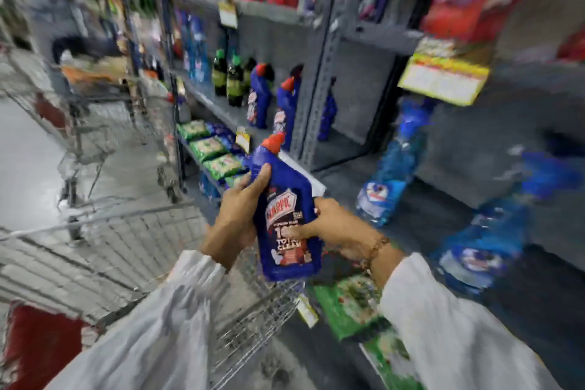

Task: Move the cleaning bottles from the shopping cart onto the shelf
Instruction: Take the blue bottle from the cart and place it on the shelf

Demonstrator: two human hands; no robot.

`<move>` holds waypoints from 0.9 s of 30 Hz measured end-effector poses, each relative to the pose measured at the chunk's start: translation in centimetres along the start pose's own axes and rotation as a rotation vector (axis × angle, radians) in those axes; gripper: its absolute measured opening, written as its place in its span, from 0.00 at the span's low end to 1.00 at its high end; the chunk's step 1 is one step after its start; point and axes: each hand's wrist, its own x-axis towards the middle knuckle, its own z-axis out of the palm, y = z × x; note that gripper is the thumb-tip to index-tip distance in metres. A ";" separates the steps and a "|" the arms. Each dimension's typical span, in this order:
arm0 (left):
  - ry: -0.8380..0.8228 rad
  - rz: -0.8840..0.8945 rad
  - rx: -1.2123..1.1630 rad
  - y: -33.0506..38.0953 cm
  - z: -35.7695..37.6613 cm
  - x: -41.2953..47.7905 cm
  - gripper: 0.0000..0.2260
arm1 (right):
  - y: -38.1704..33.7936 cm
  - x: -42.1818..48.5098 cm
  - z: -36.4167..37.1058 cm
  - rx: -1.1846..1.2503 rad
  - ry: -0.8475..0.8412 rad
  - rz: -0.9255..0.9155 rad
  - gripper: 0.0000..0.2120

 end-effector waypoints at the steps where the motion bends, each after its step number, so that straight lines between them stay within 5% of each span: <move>1: -0.055 0.007 0.004 0.7 1.8 -1.5 0.21 | -0.6 -2.3 -1.0 0.025 0.026 -0.013 0.12; 6: -0.305 0.008 0.016 4.0 11.0 -7.5 0.15 | -3.8 -12.6 -5.7 0.009 0.212 -0.103 0.09; 10: -0.448 -0.061 0.044 5.8 17.0 -10.7 0.34 | -6.3 -19.2 -8.8 -0.005 0.324 -0.148 0.08; 13: -0.568 -0.070 0.019 6.5 20.7 -12.1 0.36 | -7.4 -22.5 -10.7 0.003 0.454 -0.170 0.12; 18: -0.665 -0.009 0.050 7.2 26.0 -13.3 0.25 | -8.3 -26.1 -13.4 0.028 0.644 -0.177 0.21; 27: -0.910 0.221 0.083 4.9 39.3 -15.9 0.07 | -6.2 -33.0 -20.7 0.155 1.060 -0.433 0.16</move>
